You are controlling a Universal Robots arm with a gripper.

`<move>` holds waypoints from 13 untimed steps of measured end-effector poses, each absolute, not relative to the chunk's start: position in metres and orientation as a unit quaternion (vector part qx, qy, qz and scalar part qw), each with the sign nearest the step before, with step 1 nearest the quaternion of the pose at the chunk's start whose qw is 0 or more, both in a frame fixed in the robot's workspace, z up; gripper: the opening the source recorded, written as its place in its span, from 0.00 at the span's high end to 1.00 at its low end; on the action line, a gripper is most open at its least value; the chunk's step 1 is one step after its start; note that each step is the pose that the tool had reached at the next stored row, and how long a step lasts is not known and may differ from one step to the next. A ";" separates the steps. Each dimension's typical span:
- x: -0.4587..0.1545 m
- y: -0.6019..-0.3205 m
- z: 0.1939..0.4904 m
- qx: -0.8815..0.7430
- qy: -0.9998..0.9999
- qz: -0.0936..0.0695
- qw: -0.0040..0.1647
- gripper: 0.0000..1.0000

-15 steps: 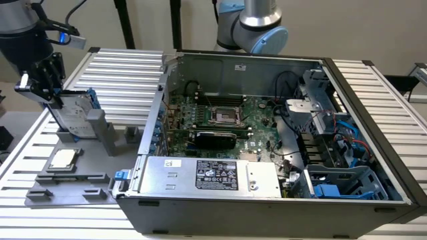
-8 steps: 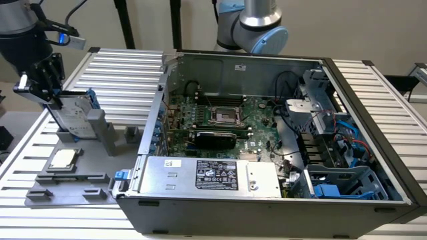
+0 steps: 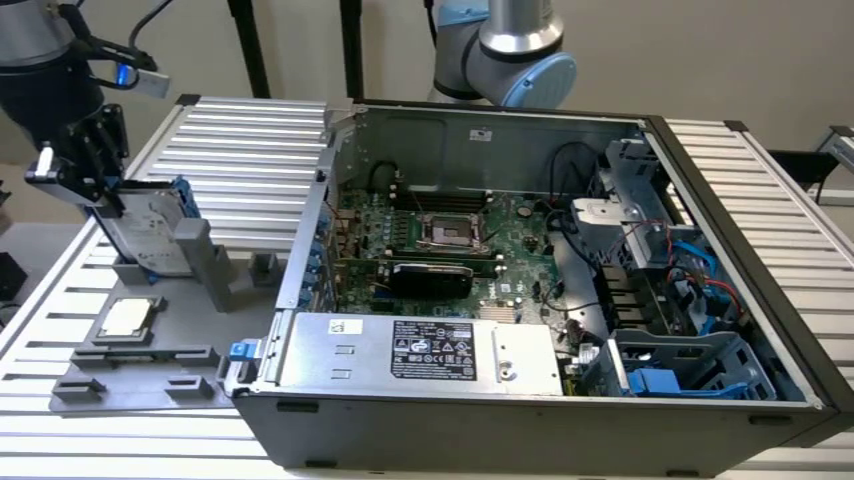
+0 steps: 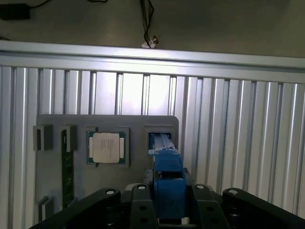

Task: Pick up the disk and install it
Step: 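Pick up the disk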

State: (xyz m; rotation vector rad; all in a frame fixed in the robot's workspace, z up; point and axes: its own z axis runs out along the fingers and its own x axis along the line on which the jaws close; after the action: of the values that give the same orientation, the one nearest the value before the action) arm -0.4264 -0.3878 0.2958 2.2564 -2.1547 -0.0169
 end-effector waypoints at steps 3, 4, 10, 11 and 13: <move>-0.426 -0.388 0.304 0.723 -0.691 -0.005 0.011 0.67; -0.426 -0.388 0.307 0.723 -0.691 -0.005 0.011 0.67; -0.425 -0.388 0.334 0.723 -0.691 -0.005 0.011 0.67; -0.425 -0.388 0.339 0.723 -0.691 -0.005 0.011 0.67; -0.425 -0.388 0.348 0.723 -0.691 -0.005 0.011 0.67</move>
State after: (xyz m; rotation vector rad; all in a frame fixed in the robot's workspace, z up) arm -0.4245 -0.3877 0.3476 2.2562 -2.1548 -0.0169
